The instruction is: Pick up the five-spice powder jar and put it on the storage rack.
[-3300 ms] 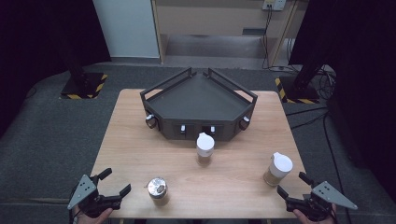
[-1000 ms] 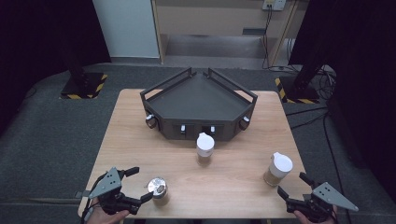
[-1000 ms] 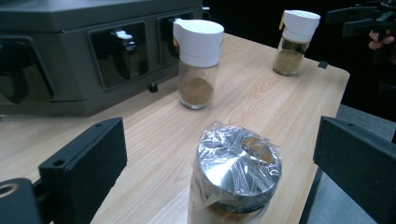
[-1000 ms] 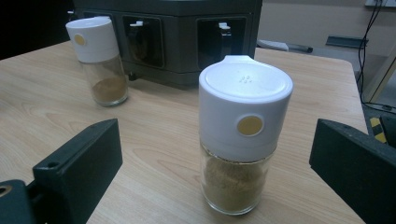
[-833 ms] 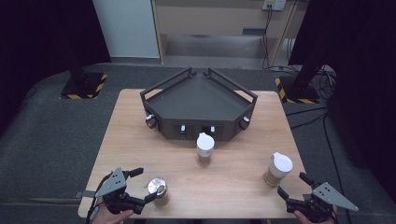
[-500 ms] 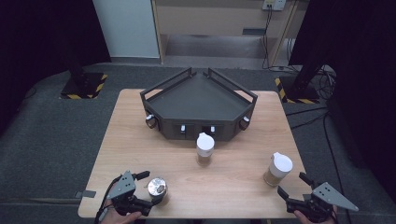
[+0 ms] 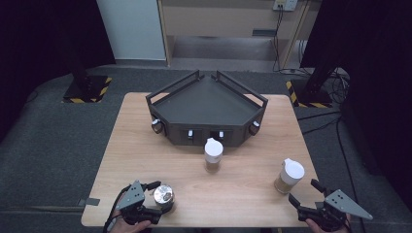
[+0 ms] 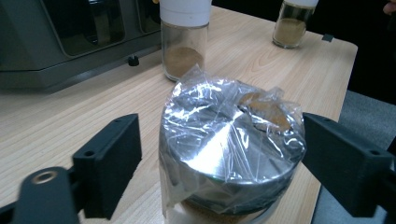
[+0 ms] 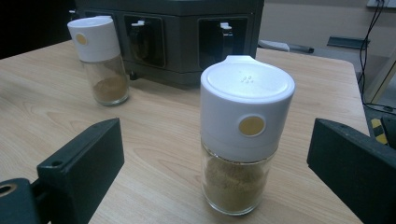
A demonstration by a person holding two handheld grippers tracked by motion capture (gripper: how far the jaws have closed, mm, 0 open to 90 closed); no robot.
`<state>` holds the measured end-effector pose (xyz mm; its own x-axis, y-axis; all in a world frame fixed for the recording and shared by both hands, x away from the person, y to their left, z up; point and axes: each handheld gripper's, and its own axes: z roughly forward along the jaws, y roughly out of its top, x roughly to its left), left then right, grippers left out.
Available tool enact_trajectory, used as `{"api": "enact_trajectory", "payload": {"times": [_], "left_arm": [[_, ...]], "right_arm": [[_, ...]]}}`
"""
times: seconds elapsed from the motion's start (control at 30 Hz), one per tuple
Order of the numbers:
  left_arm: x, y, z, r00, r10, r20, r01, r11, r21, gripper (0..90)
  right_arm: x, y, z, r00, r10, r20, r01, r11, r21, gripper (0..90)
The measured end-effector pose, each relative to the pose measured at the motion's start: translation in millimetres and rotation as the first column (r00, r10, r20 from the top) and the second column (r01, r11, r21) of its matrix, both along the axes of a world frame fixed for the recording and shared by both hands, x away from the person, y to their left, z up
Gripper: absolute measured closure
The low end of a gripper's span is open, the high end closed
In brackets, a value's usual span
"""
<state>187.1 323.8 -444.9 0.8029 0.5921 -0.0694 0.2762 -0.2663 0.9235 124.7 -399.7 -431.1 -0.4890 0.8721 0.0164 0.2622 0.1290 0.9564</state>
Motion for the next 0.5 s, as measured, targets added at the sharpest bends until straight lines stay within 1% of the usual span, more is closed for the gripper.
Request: {"api": "enact_trajectory", "payload": {"times": [0.07, 0.1, 0.13, 0.23, 0.37, 0.5], "left_arm": [[0.4, 0.5, -1.5, 1.0, -0.008, 0.005, 0.008, 1.0, -0.004, 23.8], [-0.5, 0.4, -1.8, 0.9999, -0.009, 0.015, 0.009, 0.9999, -0.004, 28.9], [-0.5, 0.4, -1.8, 0.9999, -0.009, 0.015, 0.009, 0.9999, -0.004, 31.1], [-3.7, -3.7, 2.3, 0.9995, -0.002, 0.031, 0.002, 0.9997, 0.023, 32.0], [-4.1, -4.3, 2.5, 0.9995, 0.005, 0.032, -0.006, 0.9997, 0.022, 32.4], [-2.6, -5.8, 5.6, 0.9996, 0.011, 0.026, -0.012, 0.9997, 0.023, 32.6]], "right_arm": [[0.0, 0.0, 0.0, 1.0, 0.0, 0.0, 0.0, 1.0, 0.0, 3.9], [0.0, 0.0, 0.0, 1.0, 0.0, 0.001, 0.0, 1.0, 0.0, 3.9], [0.0, 0.0, 0.0, 1.0, 0.0, 0.001, 0.0, 1.0, 0.0, 3.9], [-0.2, -0.1, 0.0, 1.0, 0.0, 0.002, 0.0, 1.0, 0.0, 4.0], [-0.1, -0.2, -0.1, 1.0, 0.001, 0.002, -0.001, 1.0, 0.001, 4.0], [-0.1, -0.1, -0.2, 1.0, 0.0, 0.002, 0.0, 1.0, 0.001, 4.0]]}}
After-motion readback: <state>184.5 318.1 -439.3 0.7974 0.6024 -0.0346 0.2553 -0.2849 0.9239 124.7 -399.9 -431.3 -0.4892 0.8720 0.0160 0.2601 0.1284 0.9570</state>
